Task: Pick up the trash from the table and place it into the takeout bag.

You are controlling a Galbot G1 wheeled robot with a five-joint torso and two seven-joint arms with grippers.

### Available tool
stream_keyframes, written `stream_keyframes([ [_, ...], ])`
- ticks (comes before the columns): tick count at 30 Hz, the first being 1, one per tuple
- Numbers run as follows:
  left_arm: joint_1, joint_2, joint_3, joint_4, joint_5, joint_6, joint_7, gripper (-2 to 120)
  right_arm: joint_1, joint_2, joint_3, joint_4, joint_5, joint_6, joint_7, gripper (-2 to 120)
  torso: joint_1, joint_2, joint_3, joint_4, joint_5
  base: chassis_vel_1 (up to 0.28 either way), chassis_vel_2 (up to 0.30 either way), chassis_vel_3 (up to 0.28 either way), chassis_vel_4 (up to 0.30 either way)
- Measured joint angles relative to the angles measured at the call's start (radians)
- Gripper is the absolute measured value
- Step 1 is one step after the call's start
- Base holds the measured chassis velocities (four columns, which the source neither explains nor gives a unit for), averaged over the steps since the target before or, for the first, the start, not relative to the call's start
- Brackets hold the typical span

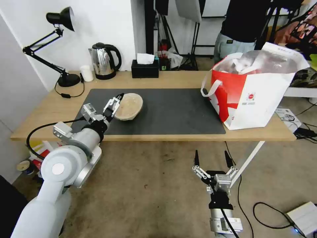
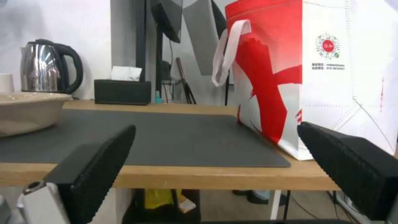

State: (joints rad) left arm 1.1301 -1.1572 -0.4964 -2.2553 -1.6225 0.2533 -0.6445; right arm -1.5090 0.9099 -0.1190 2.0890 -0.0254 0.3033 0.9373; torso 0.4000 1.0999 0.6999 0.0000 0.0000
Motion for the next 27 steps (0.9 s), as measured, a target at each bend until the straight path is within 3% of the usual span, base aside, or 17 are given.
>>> stream_keyframes([
  [27,0.017,0.016,-0.033,-0.005,0.027,0.003,-0.023,100,0.000,0.000,0.000,0.000,0.000,0.000,0.000,100,0.000,0.000,0.000,0.0001,0.0000,0.000,0.000,0.000,0.000],
])
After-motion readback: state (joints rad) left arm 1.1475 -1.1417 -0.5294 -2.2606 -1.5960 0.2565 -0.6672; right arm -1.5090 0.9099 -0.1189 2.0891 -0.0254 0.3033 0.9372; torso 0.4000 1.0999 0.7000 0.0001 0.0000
